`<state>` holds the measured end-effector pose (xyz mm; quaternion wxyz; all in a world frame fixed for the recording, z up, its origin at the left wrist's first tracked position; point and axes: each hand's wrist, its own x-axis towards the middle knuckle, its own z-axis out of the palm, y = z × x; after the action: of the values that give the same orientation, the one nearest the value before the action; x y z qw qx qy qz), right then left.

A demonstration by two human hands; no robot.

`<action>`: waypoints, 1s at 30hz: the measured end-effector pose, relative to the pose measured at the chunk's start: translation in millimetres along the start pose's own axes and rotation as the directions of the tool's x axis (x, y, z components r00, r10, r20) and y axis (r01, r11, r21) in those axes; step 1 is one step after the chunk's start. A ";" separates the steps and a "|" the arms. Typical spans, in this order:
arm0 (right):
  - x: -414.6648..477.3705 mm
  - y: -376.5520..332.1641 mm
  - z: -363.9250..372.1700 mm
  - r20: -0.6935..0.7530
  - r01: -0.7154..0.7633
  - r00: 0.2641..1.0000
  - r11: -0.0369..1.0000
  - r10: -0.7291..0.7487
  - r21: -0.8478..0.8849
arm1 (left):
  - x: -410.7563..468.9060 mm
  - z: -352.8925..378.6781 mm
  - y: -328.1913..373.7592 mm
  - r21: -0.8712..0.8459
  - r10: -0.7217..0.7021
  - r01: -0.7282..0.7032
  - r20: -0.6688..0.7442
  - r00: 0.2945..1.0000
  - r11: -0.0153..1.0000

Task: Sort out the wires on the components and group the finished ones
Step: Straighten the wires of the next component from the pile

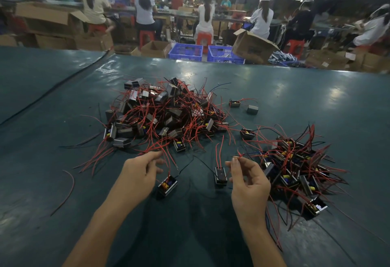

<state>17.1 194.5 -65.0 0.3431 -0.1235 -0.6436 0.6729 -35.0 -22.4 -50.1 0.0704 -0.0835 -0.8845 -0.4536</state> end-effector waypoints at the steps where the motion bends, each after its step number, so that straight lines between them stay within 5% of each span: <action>1: -0.1 0.2 -0.1 0.000 0.003 1.000 1.000 -0.003 -0.002 | -0.5 4.2 1.9 -0.032 -0.013 0.013 0.003 1.000 0.999; 10: -1.2 -1.5 0.6 0.017 0.017 1.000 1.000 -0.017 -0.003 | -9.3 12.1 16.0 -0.160 -0.038 0.020 -0.112 0.993 0.987; 15: -1.4 -2.1 1.0 0.017 0.034 0.999 0.999 -0.034 -0.014 | -1.9 -5.8 15.7 -0.318 -0.110 0.136 0.097 0.989 0.938; 22: -1.7 -1.8 0.7 0.039 0.025 0.999 0.999 -0.025 -0.019 | -4.7 -18.6 11.2 -0.364 0.005 0.158 0.410 0.912 0.918; 30: -1.8 -1.2 0.6 0.045 0.027 0.999 0.999 -0.026 -0.029 | -7.8 -13.9 9.0 -0.076 0.107 -0.081 0.448 0.888 0.994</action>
<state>18.5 192.9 -64.3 0.3356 -0.1050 -0.6627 0.6612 -24.9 -29.3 -36.5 -0.1170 -0.2309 -0.8587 -0.4422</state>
